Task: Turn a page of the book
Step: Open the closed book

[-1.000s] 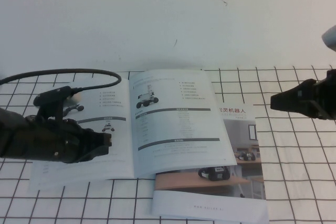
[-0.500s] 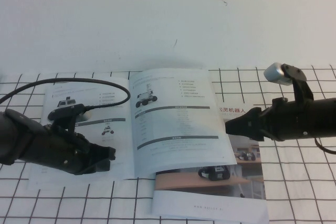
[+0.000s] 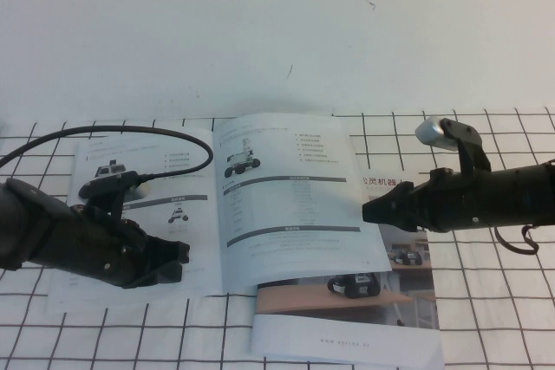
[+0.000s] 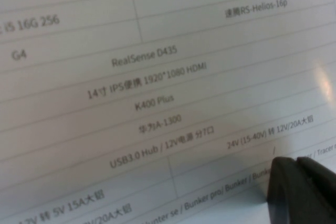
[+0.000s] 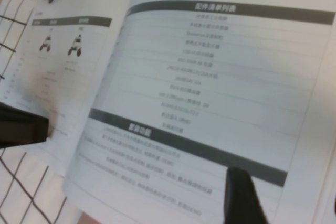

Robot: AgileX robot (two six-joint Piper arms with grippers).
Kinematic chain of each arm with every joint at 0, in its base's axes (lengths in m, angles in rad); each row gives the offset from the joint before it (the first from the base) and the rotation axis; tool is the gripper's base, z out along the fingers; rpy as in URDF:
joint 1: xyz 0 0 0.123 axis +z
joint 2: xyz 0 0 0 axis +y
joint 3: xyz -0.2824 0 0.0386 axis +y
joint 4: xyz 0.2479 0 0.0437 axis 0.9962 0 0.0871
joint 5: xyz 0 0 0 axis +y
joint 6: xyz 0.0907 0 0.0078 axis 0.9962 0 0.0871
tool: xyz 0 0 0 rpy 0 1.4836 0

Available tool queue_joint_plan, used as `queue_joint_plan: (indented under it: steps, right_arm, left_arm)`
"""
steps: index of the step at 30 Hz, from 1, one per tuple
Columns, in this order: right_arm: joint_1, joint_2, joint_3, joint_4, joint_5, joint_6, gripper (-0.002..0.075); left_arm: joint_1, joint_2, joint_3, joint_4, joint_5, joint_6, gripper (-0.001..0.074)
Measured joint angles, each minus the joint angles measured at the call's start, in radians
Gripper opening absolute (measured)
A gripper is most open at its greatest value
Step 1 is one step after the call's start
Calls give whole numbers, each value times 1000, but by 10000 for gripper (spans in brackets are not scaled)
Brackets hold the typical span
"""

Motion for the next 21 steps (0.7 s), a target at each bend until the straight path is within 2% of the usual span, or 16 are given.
queue_joint_plan:
  steps: [21]
  right_arm:
    - [45, 110, -51, 39, 1, -44, 367]
  left_arm:
    - [0, 0, 0, 2, 0, 2, -4]
